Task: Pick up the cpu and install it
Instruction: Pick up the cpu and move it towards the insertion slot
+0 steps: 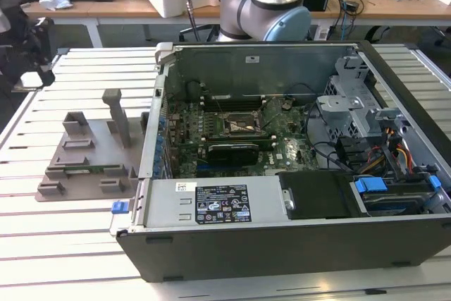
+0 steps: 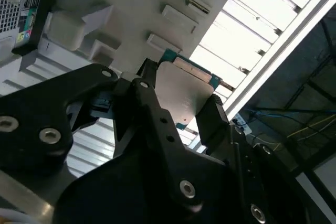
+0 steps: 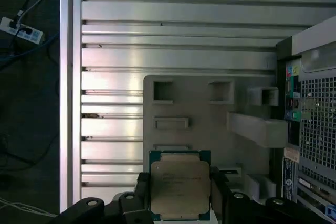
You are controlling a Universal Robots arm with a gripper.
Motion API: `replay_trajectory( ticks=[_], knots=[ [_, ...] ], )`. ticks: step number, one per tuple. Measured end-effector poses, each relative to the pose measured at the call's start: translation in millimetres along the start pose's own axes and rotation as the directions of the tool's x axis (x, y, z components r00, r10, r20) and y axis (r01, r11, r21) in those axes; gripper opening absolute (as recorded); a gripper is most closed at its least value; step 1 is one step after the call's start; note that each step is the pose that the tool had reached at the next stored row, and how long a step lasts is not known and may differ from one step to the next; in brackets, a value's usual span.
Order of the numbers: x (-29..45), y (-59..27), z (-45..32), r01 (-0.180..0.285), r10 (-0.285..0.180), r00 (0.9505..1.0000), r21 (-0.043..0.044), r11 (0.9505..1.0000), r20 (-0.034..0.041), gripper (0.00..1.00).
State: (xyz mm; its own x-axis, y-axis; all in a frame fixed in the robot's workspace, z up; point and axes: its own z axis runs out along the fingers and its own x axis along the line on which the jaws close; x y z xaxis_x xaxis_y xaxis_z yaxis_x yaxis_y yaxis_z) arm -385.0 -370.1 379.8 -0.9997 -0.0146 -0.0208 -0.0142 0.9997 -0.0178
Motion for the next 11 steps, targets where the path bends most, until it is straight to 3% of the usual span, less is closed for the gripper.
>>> replay_trajectory(
  ticks=[1, 11],
  knots=[
    [-14.7, -0.2, 0.0, 0.0, 0.0, 1.0, 0.0001, 1.0, -0.0004, 0.55],
    [-62.9, -0.8, 1.0, 0.0, 0.0, 1.0, 0.0, 1.0, -0.0015, 0.55]
  ],
)
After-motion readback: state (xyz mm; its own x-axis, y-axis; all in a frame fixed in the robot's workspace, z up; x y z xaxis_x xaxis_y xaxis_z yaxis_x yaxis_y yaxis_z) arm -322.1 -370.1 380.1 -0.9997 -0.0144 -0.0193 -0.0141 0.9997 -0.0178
